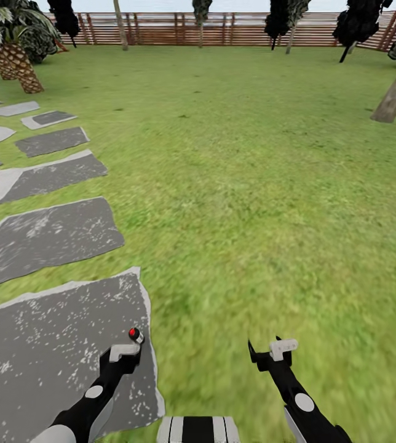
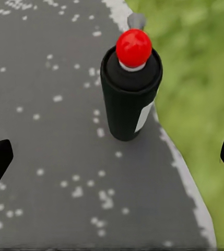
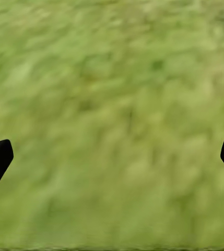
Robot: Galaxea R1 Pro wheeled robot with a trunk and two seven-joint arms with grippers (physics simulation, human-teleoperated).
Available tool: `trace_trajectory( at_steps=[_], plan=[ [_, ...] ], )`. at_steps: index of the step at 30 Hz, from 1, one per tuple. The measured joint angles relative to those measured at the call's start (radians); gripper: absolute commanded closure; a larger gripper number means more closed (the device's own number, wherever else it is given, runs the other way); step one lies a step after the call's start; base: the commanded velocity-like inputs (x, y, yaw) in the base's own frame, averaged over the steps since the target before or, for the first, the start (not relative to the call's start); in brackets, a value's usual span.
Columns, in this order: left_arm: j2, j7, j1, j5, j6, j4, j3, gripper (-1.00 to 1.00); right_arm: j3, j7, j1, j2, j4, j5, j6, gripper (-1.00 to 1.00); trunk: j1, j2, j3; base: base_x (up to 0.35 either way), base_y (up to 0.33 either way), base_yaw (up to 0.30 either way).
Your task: Pick up the pesticide atomizer in the garden and spray insectifuge to fully cover both potted plants in the garden.
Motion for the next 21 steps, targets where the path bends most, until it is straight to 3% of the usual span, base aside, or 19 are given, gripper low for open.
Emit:
trace_trajectory(
  at_steps=[10,21],
  plan=[
    [0.001,0.000,0.000,-0.001,0.000,-0.001,0.000,-1.00,0.000,0.000,0.000,0.000,0.001,0.000,0.000,-1.00,0.004,-0.002,-0.054,0.000,0.000,0.000],
    [0.001,0.000,0.000,-0.001,0.000,0.000,0.000,-1.00,0.000,0.000,0.000,0.000,0.001,0.000,0.000,-1.00,0.004,-0.002,-0.066,0.000,0.000,0.000]
  ],
)
